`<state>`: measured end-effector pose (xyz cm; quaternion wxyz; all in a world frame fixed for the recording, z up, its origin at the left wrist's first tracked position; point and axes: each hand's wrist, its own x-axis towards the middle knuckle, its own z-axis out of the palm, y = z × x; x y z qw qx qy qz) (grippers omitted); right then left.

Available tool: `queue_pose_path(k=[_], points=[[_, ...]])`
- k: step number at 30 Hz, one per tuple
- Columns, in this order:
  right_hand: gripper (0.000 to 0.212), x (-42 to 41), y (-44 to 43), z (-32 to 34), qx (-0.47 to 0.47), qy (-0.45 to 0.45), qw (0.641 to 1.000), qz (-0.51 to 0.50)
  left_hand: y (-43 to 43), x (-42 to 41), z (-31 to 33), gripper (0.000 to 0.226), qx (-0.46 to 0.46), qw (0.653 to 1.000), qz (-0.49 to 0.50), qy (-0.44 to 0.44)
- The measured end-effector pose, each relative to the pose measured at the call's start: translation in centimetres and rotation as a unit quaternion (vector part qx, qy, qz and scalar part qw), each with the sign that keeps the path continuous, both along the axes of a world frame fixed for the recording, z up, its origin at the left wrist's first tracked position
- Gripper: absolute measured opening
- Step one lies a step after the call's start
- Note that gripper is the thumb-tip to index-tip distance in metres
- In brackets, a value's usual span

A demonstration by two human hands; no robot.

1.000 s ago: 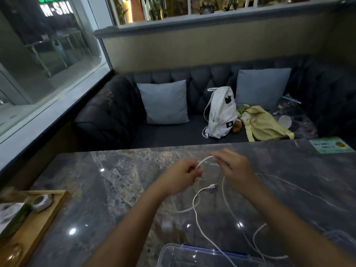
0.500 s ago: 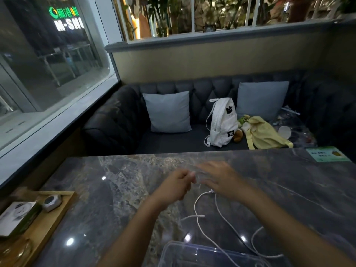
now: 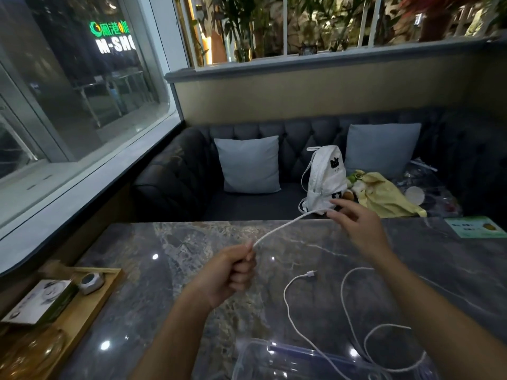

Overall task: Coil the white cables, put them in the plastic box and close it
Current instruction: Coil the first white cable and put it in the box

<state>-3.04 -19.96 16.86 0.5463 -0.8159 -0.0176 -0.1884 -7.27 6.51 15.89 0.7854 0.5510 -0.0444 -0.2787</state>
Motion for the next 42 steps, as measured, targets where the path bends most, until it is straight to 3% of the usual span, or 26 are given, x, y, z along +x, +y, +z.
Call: queue_pose_path(k=[3, 5, 8, 9, 11, 14, 19, 25, 29, 33, 37, 40, 42], points=[[0.046, -0.9, -0.2, -0.8, 0.015, -0.015, 0.997, 0.076, 1.7, 0.1, 0.1, 0.027, -0.173, 0.982, 0.027, 0.067], [0.046, -1.5, -0.1, -1.4, -0.124, -0.071, 0.983, 0.114, 2.9, 0.0, 0.3, 0.032, -0.238, 0.967, 0.054, 0.075], [0.053, -2.2, 0.7, -1.5, -0.397, -0.187, 0.892, 0.113, 3.8, -0.2, 0.4, 0.025, -0.267, 0.959, 0.078, 0.051], [0.053, -2.5, 1.1, -1.7, -0.451, -0.194, 0.863, 0.116, 3.9, -0.3, 0.5, 0.018, -0.271, 0.957, 0.090, 0.047], [0.054, -2.4, 2.0, -2.3, -0.528, -0.118, 0.825, 0.165, 3.9, -0.4, 0.6, 0.004, -0.263, 0.954, 0.139, 0.035], [0.045, -2.4, 3.1, -3.6, -0.572, -0.022, 0.793, 0.210, 4.3, -0.6, 0.7, 0.017, -0.239, 0.947, 0.216, 0.015], [0.032, -2.8, 4.1, -3.1, -0.598, 0.049, 0.774, 0.203, 4.9, -1.5, 0.9, 0.034, -0.185, 0.948, 0.257, 0.034], [0.022, -5.2, 5.9, 1.1, -0.529, 0.120, 0.744, 0.390, 3.1, -2.2, 0.7, 0.035, -0.136, 0.959, 0.242, 0.060], [0.015, -6.7, 7.9, 4.2, -0.426, 0.098, 0.773, 0.460, 0.4, -3.0, 1.0, 0.034, 0.003, 0.985, 0.171, 0.024], [0.012, -6.7, 8.8, 5.6, -0.285, 0.028, 0.866, 0.409, -1.8, -4.0, 1.9, 0.036, 0.068, 0.994, 0.084, -0.026], [0.010, -6.1, 8.2, 5.4, -0.172, -0.013, 0.935, 0.309, -1.7, -4.4, 2.7, 0.028, -0.001, 0.999, 0.025, -0.026], [0.019, -6.0, 7.7, 4.9, -0.127, -0.012, 0.950, 0.285, -1.0, -4.4, 2.6, 0.030, -0.073, 0.997, -0.007, 0.007], [0.012, -6.2, 7.8, 4.7, -0.115, 0.012, 0.945, 0.307, -0.7, -4.6, 2.7, 0.032, -0.096, 0.995, -0.037, 0.010]])
